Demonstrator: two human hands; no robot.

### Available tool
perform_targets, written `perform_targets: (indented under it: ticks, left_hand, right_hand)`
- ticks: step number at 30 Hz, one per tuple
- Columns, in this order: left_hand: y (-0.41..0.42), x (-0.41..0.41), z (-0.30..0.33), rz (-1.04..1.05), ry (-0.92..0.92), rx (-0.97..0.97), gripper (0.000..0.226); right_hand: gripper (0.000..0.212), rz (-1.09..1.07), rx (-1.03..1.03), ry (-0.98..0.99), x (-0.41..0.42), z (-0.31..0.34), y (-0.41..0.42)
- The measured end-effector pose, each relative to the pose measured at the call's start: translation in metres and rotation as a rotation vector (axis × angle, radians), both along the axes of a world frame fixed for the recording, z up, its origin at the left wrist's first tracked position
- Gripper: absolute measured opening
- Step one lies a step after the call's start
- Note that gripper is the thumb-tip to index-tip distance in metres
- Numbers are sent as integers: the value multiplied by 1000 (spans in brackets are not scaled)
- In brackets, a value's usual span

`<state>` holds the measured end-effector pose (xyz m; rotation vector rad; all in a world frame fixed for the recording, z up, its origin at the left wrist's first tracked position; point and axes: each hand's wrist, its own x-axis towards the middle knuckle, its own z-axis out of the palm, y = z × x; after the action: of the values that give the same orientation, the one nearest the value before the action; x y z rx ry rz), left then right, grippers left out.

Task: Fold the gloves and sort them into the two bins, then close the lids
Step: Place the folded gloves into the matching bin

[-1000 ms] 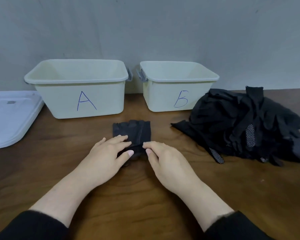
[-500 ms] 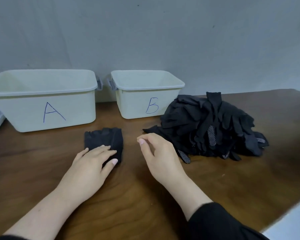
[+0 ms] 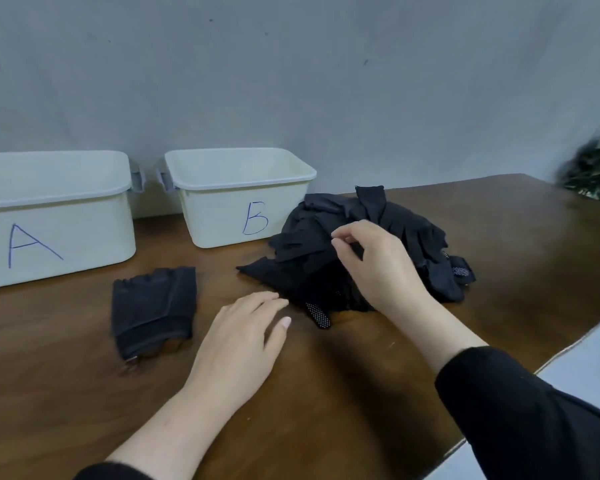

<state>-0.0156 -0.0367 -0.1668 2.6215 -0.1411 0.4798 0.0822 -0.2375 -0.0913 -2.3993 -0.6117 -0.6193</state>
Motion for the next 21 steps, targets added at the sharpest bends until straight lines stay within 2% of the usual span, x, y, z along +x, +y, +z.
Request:
perform_targets:
  ticks: [3,8,12,14,17,21]
  left_hand:
    - [-5,8,1,19,-17,-33,38]
    - [-4,16,1,45,-21,-60,35]
    - [2,20,-2,47,-28,-82,36]
    - [5,21,-2,54,-30,-103,36]
    - [8,22,-1,63,-28,-118,37]
    - [9,23,-1,76,-18,-125,37]
  right_hand:
    - [24,-97,-66,-3,29,6,-16]
    - [45,-303,-164,180,79,25,-26]
    - [33,-413,-202,288,107,28,-21]
    - [18,-448,-208,286,114,28,-18]
    - [19,-471,-108,285,116,31,-15]
    - [20,-307,262,148,108,51,-18]
